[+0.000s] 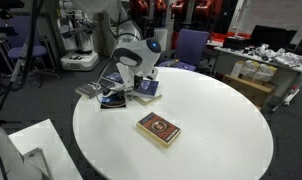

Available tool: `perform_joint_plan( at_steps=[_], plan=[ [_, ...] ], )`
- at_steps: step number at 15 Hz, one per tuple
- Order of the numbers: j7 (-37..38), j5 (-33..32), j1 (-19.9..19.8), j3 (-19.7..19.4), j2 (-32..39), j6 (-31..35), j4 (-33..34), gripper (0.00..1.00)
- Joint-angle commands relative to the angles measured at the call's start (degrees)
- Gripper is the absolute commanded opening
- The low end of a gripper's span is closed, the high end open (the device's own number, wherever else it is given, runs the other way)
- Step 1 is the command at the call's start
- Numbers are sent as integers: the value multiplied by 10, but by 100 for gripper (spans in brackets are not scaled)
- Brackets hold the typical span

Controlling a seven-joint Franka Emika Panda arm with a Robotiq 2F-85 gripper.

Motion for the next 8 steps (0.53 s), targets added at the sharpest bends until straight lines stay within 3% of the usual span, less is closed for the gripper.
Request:
perform_joint_plan(
  at_steps=[1,8],
  plan=[
    [31,-60,4,-36,-73,-2,-54,3],
    [69,-148,-14,-86,-143,-13,-70,3]
  ],
)
